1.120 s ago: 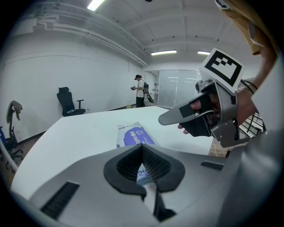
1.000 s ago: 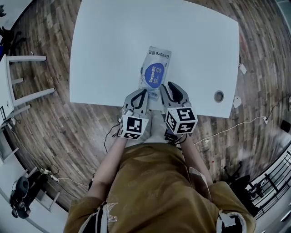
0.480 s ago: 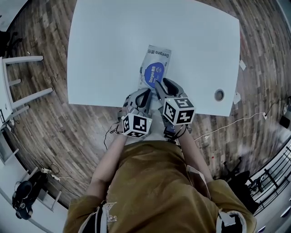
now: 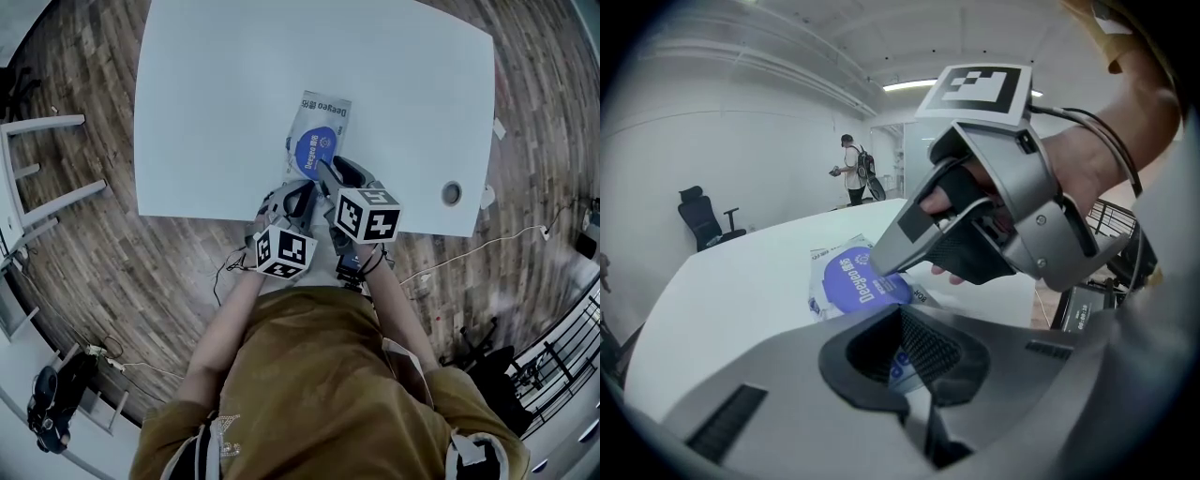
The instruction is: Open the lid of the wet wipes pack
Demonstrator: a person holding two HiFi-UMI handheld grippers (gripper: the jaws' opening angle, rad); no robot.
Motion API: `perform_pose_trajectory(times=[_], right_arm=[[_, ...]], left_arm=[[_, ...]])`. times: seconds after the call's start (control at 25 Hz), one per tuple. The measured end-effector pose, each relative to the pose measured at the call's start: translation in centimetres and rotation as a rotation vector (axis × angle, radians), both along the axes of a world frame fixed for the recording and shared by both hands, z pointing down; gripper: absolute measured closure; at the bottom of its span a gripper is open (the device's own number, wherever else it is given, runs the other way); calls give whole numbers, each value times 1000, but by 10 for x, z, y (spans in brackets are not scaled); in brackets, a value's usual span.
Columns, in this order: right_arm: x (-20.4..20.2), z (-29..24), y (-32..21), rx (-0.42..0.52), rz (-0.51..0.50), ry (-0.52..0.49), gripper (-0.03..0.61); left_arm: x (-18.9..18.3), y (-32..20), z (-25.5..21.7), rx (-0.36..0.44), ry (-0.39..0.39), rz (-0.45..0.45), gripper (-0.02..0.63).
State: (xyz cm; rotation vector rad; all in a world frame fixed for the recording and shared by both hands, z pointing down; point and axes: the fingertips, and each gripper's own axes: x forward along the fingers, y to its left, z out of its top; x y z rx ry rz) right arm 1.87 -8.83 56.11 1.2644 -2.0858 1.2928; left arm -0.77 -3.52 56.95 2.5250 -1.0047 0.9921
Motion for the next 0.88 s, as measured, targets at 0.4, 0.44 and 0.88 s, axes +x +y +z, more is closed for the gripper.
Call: perform_pose_trajectory(times=[0.4, 0.44, 0.88], right_arm=[[-2, 8, -4, -67, -15, -8, 453], [-2, 8, -4, -74, -16, -15, 453], [-2, 7, -6, -139, -49, -57, 453]], left_arm=[[3, 1, 16, -162, -22, 60, 612], [4, 2, 15, -167, -28, 79, 612], [9, 8, 18, -253, -10, 111, 612]])
